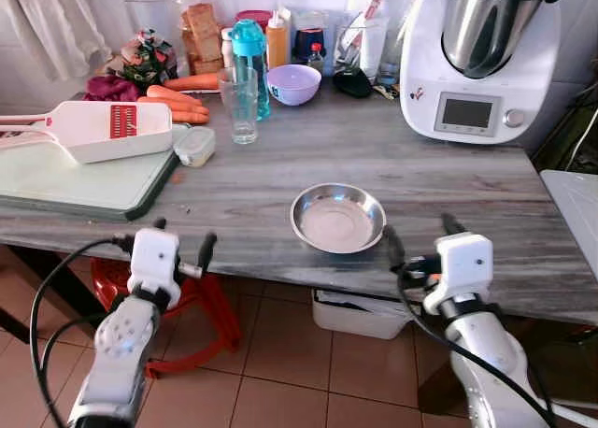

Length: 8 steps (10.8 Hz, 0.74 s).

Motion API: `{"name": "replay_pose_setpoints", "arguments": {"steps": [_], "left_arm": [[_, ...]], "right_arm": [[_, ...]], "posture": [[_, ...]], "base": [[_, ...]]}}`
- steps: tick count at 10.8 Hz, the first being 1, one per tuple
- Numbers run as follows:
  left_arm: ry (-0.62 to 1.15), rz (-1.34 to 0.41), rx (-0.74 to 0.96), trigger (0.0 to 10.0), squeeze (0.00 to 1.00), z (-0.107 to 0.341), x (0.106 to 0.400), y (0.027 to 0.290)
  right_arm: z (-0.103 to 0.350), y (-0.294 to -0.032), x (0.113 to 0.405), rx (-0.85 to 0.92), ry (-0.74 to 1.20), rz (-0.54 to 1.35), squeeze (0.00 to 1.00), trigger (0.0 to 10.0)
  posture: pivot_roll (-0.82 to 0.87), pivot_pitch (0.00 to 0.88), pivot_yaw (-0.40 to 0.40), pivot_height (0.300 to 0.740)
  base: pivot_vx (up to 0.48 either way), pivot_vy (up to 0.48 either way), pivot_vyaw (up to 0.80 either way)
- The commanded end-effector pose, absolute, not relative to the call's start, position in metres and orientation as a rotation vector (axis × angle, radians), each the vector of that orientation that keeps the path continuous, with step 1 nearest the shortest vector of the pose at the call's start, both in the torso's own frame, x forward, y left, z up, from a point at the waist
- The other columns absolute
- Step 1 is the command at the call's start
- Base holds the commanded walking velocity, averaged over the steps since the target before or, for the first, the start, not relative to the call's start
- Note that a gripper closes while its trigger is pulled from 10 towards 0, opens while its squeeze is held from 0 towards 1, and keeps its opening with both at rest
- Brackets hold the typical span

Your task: Setting the table

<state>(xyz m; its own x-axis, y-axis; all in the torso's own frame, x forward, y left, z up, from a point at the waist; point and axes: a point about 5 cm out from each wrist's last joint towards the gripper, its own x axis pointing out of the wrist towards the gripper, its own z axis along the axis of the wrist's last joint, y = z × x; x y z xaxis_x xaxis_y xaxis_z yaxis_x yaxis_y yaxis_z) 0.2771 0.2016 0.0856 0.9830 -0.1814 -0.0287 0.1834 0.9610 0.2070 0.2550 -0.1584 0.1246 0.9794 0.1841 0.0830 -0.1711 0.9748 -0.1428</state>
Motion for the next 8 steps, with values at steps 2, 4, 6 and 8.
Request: {"name": "replay_pose_setpoints", "arguments": {"steps": [2,4,6,8], "left_arm": [[0.036,-0.214,0.207,10.0,0.0,0.086,0.272,0.194],[-0.002,-0.048,0.176,10.0,0.0,0.086,0.271,0.19],[-0.003,0.099,0.127,10.0,0.0,0.086,0.269,0.195],[0.013,0.098,0.173,10.0,0.0,0.082,0.267,0.204]], "right_arm": [[0.13,-0.15,0.26,-0.098,-0.106,0.159,0.0,10.0],[0.129,-0.164,0.267,-0.049,-0.124,-0.022,0.0,10.0],[0.13,-0.177,0.271,-0.067,-0.141,-0.1,0.0,10.0],[0.13,-0.188,0.272,-0.045,-0.157,-0.175,0.0,10.0]], "posture": [[0.05,0.0,-0.015,0.74],[0.05,0.0,-0.024,0.74],[0.06,0.0,-0.043,0.74],[0.05,0.0,-0.028,0.74]], "base": [[0.0,0.0,0.0],[0.0,0.0,0.0],[0.0,0.0,0.0],[0.0,0.0,0.0]]}}
